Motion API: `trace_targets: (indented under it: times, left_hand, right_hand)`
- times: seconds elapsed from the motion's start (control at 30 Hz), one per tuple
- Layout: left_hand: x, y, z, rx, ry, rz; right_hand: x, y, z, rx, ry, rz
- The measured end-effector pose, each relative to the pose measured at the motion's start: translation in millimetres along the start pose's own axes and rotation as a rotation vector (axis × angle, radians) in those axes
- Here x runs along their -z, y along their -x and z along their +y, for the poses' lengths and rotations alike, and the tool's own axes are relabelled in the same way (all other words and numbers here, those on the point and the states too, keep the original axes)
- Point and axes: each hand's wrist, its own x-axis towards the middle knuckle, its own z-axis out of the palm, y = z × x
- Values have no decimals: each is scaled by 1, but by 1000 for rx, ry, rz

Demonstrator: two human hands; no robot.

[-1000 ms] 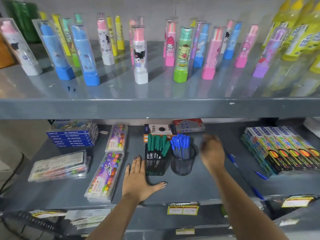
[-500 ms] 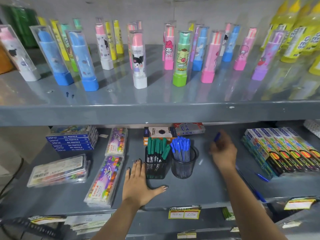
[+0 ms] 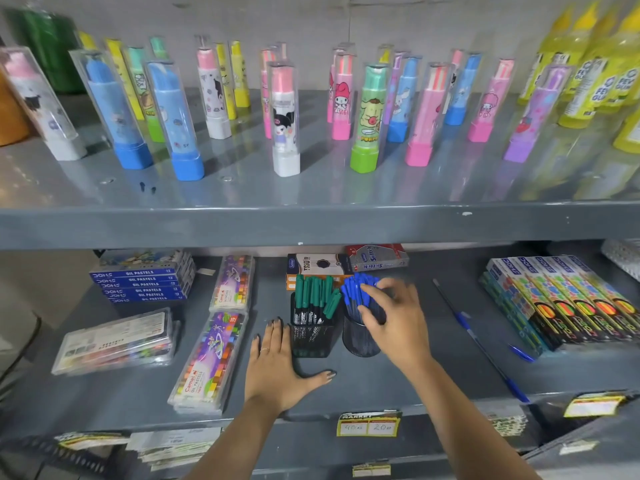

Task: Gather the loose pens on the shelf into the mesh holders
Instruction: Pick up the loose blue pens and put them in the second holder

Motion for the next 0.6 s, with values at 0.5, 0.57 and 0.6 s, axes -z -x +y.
trace_targets:
  times: [0.5,0.57,0.6]
  left_hand:
    - [0,1,0,-9,0,4]
    - [-1,0,-1,-7,-4,-1]
    - [-1,0,-1,-7,-2,-1]
  right_hand:
    - [50,17,104,-972,499,-425]
    - [50,25,108,-1008,467,-444]
    - [50,28,107,-1009,460,-437]
